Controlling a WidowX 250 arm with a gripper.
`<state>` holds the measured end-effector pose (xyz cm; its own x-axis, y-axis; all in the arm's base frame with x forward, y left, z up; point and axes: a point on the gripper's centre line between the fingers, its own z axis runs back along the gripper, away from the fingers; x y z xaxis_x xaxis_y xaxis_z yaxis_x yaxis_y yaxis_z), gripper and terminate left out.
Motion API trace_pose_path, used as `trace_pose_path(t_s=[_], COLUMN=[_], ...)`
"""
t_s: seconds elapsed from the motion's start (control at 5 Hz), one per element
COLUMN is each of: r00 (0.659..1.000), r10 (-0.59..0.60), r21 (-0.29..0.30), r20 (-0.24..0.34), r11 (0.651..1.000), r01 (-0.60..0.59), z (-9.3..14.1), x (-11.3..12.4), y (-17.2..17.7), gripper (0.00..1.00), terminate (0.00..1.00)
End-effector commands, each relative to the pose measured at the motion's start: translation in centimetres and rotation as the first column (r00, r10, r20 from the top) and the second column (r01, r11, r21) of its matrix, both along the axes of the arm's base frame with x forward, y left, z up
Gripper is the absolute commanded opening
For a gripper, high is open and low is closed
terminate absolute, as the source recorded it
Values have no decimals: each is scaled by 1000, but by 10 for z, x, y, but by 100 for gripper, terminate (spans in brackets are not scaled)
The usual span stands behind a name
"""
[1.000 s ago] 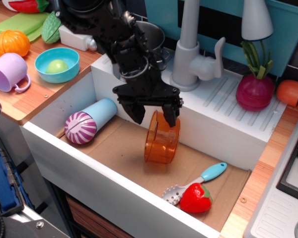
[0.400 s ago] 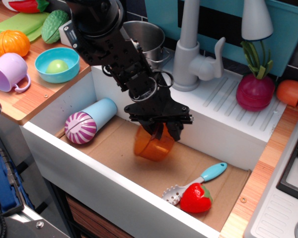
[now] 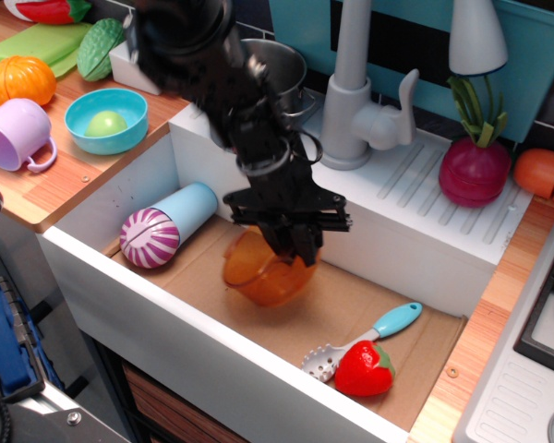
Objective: Flip orange pot upright in sink
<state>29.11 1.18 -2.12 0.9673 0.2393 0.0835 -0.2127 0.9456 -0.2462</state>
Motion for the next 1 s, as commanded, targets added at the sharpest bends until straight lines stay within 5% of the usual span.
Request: trace_pose_path(t_s=[0.0,0.2,0.4,0.6,0.8], r00=[986,974,974,974,974], r10=[-125,-165,-165,-165,-165], r21=[154,371,371,371,371], r20=[-114,-155,-155,-155,-155], r11=[978,904,904,904,904], r01=[142,213,213,213,213], z=[25,19,19,19,19], x=[-1,-8,-8,-8,-8], y=[3,-6,-6,-6,-6], gripper=[0,0,100,100,100], terminate=[0,0,0,0,100])
